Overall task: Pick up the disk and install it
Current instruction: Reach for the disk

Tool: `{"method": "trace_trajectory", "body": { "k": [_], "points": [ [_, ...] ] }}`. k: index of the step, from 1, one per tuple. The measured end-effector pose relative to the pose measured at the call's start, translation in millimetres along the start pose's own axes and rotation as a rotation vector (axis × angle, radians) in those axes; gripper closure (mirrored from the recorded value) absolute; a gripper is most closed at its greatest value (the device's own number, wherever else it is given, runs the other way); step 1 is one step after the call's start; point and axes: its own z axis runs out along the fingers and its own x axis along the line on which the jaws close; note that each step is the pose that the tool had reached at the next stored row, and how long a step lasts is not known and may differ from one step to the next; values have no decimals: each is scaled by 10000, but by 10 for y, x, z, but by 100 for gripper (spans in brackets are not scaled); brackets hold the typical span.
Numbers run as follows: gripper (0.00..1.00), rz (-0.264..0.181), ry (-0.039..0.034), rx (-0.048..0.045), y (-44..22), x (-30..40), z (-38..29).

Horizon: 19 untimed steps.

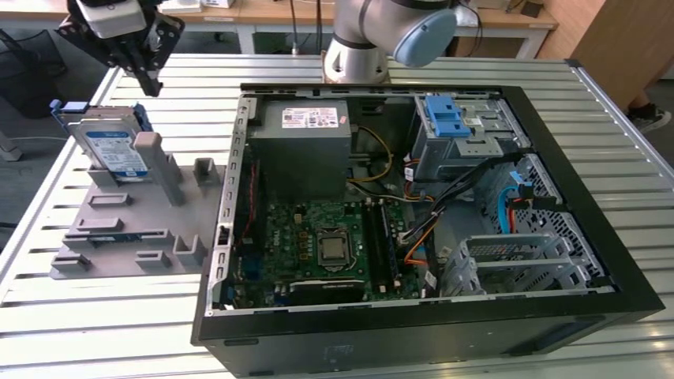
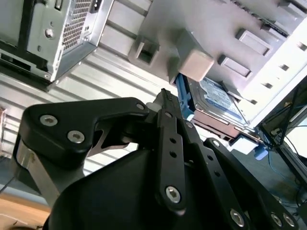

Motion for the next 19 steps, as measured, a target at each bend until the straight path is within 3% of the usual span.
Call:
{"method": "trace_trajectory", "body": {
  "k": [11, 19],
  "points": [
    [89, 0, 137, 49, 26, 484, 42],
    [89, 3, 218, 53, 71, 768, 60]
  ]
}}
